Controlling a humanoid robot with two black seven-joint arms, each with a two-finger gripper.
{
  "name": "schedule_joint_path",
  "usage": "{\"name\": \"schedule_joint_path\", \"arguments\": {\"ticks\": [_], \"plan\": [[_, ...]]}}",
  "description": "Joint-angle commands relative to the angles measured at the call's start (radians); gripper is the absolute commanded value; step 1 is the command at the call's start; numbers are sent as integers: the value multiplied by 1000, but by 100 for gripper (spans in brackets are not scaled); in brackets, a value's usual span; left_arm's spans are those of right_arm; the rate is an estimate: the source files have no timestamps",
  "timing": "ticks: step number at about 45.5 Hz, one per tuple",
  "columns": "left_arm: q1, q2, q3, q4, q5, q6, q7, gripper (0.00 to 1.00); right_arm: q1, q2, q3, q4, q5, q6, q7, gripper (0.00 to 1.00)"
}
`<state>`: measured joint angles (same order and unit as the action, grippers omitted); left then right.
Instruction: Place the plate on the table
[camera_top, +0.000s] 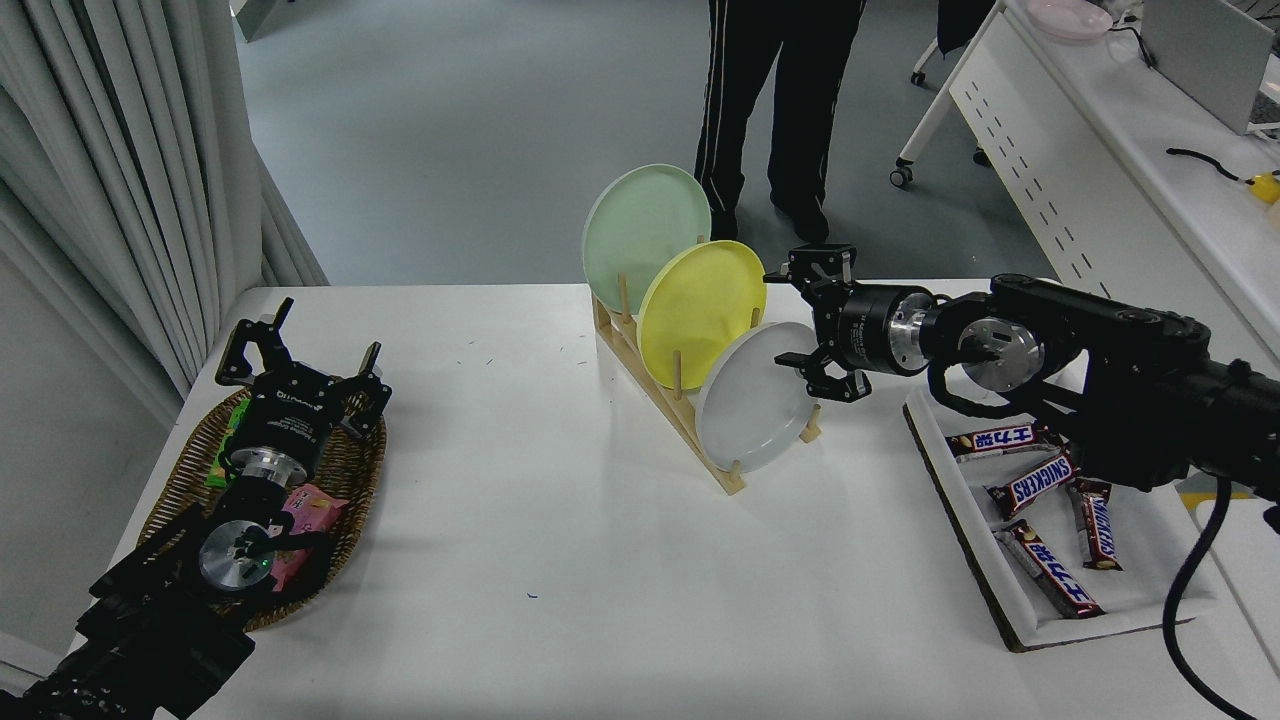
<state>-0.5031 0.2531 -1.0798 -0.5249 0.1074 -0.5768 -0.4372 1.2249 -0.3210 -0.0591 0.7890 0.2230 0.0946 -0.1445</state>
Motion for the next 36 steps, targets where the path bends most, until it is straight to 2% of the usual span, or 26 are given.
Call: {"name": "schedule_joint_path", "arguments": {"ticks": [1, 8, 12, 18, 31, 34, 36], "plan": [[0, 0, 0, 0, 0, 0, 0, 100, -5, 33, 1, -45, 2, -12, -4, 75], [0, 0, 0, 0, 0, 0, 0, 100, -7, 36, 5, -47, 2, -10, -26, 65], [0, 0, 0, 0, 0, 0, 0, 100, -7, 36, 8, -47, 2, -9, -27, 63], [0, 0, 1, 0, 0, 0, 0, 100, -5, 34, 10, -47, 4, 7, -46, 51], [0, 0, 0, 0, 0, 0, 0, 100, -4, 36, 30, -47, 13, 8, -78, 49], [0, 0, 0, 0, 0, 0, 0, 100, -4, 36, 33, -47, 15, 8, -79, 42], [0, 0, 1, 0, 0, 0, 0, 100, -4, 36, 38, -47, 15, 8, -81, 42]]}}
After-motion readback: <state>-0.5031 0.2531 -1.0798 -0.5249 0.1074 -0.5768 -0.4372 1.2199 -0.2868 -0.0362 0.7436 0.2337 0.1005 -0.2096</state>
